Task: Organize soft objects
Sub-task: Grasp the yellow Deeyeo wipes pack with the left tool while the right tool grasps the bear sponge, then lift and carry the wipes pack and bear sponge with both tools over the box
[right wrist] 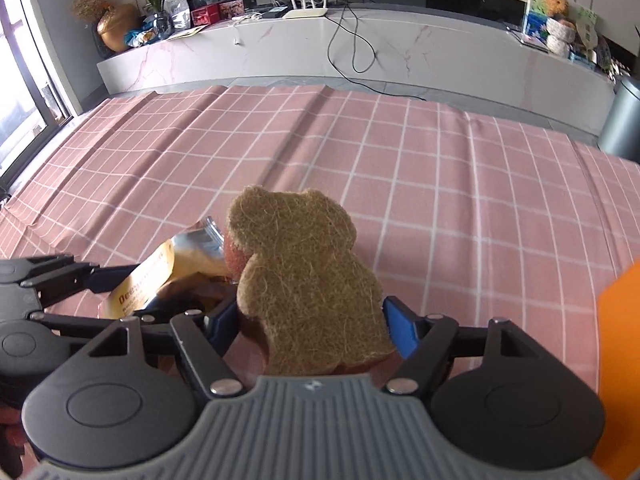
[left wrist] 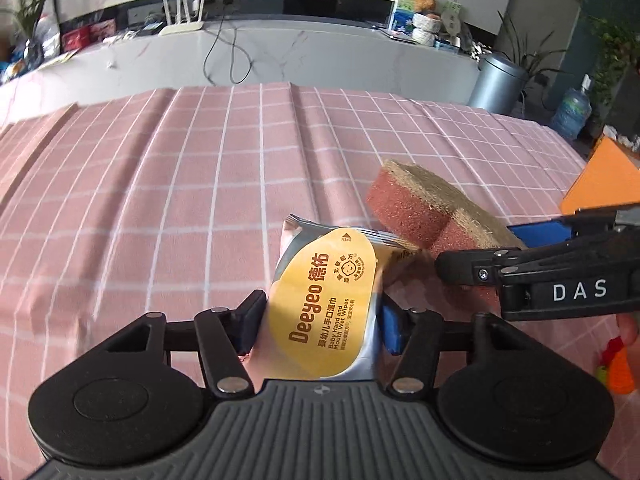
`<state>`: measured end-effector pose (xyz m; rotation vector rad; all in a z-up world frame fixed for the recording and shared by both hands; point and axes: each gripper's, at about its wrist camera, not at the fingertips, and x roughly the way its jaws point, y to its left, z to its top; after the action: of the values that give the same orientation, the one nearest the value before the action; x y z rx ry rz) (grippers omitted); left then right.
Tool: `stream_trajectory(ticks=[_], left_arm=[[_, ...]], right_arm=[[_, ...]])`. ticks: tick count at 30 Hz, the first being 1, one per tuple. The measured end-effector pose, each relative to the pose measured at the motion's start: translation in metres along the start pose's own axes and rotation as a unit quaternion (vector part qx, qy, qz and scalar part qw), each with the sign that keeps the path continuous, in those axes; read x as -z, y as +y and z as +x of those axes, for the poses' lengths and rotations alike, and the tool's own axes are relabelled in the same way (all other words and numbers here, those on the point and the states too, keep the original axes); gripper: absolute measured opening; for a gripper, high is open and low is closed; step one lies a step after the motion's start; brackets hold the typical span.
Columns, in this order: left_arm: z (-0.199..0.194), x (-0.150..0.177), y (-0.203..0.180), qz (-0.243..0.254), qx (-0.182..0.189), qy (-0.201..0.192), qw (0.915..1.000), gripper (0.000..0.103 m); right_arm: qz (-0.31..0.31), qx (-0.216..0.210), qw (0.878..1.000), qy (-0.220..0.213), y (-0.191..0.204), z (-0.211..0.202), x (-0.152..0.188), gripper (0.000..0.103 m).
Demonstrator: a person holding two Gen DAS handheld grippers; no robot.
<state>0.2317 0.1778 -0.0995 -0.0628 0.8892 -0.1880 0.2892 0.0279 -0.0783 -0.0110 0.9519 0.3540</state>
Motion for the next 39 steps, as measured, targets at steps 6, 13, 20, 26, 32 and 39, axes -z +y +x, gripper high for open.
stream_trajectory(ticks=[6,13,20,26,32,39], left_arm=[[-0.035,0.038,-0.023,-0.034,0.004,0.018,0.9993,0.063],[-0.066,0.078,-0.056,-0.025,0.001,0.026,0.9993,0.063],[-0.075,0.091,-0.065,-0.022,-0.01,-0.005,0.9997,0.074],[-0.085,0.093,-0.069,-0.026,-0.005,-0.049,0.9984,0.088],[-0.079,0.094,-0.07,-0.016,-0.017,-0.042,0.9989,0.089],[-0.063,0.091,-0.072,-0.013,-0.01,-0.012,0.9998,0.089]], right_arm=[[-0.027,0.014,0.999,-0.013,0.007,-0.042,0.041,0.074],[-0.048,0.037,0.998,-0.018,0.005,-0.084,0.092,0.074],[-0.057,0.053,0.997,-0.021,-0.007,-0.105,0.126,0.074],[-0.059,0.046,0.997,-0.016,-0.013,-0.106,0.136,0.076],[-0.046,0.014,0.999,-0.023,-0.018,-0.111,0.132,0.084],[-0.035,-0.006,0.999,-0.016,-0.025,-0.103,0.125,0.087]])
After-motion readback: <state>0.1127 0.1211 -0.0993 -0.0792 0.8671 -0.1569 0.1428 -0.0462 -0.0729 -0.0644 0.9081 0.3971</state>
